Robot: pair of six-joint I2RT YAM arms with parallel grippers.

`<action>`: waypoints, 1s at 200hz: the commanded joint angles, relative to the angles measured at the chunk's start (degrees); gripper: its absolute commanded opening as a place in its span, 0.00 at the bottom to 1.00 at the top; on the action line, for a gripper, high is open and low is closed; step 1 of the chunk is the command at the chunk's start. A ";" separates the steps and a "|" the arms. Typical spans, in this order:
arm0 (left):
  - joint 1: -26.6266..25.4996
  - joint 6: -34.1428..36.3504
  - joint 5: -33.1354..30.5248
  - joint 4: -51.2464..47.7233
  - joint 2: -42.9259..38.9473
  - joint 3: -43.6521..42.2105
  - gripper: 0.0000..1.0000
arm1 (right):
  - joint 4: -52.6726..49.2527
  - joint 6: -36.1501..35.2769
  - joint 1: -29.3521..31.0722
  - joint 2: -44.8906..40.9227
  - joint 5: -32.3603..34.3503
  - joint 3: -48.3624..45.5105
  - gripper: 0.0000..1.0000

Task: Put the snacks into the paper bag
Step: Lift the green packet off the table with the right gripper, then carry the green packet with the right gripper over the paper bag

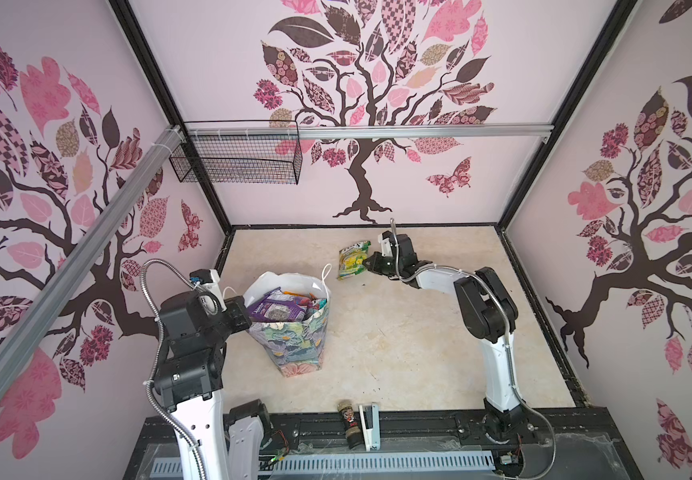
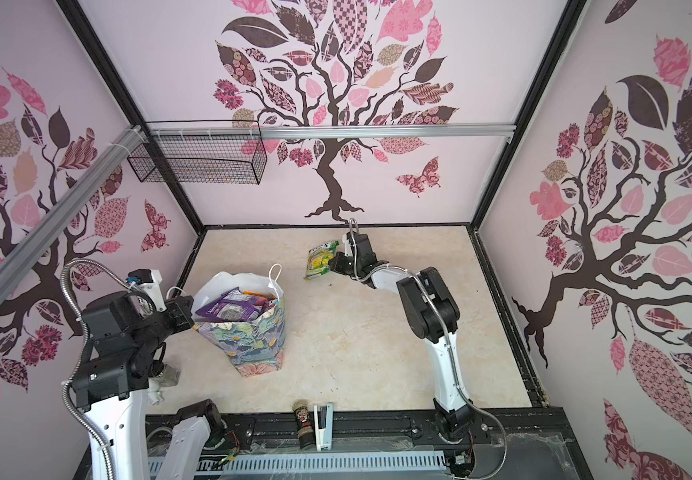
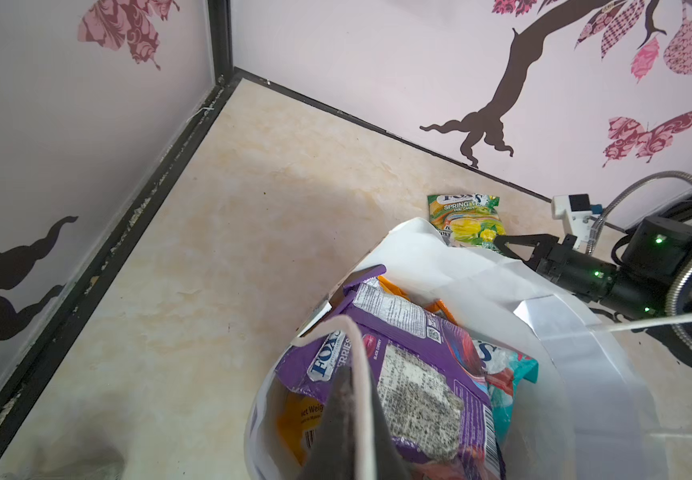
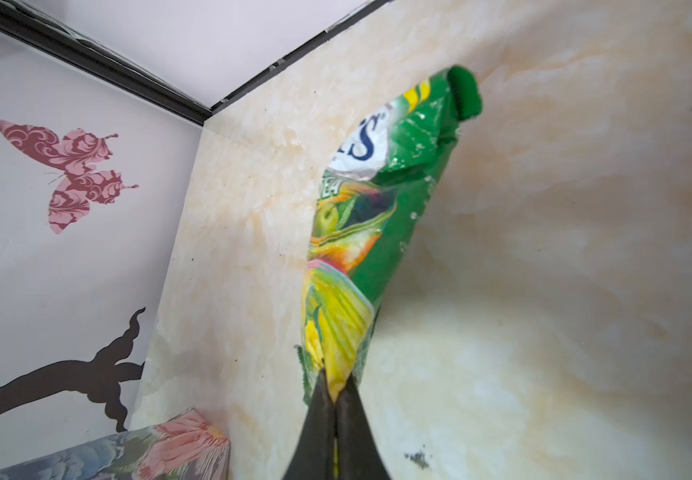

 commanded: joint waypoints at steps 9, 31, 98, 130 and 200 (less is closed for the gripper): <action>-1.16 0.67 -0.51 -1.70 -1.00 0.47 0.00 | 1.90 -0.99 -0.16 -9.44 -0.62 -2.82 0.00; -1.17 0.38 0.65 -2.42 -1.49 0.96 0.00 | 2.94 -0.79 -0.11 -14.60 -0.21 -5.62 0.00; -1.24 0.15 0.86 -2.53 -3.25 0.92 0.00 | 1.99 -2.95 0.16 -30.04 3.14 -12.42 0.00; -1.41 0.03 0.07 -2.14 -3.57 0.68 0.00 | -0.71 -5.64 1.61 -37.69 6.44 -13.05 0.00; -1.72 -0.06 -0.82 -1.99 -4.04 0.44 0.00 | -8.37 -9.04 7.37 -46.00 10.45 -5.93 0.00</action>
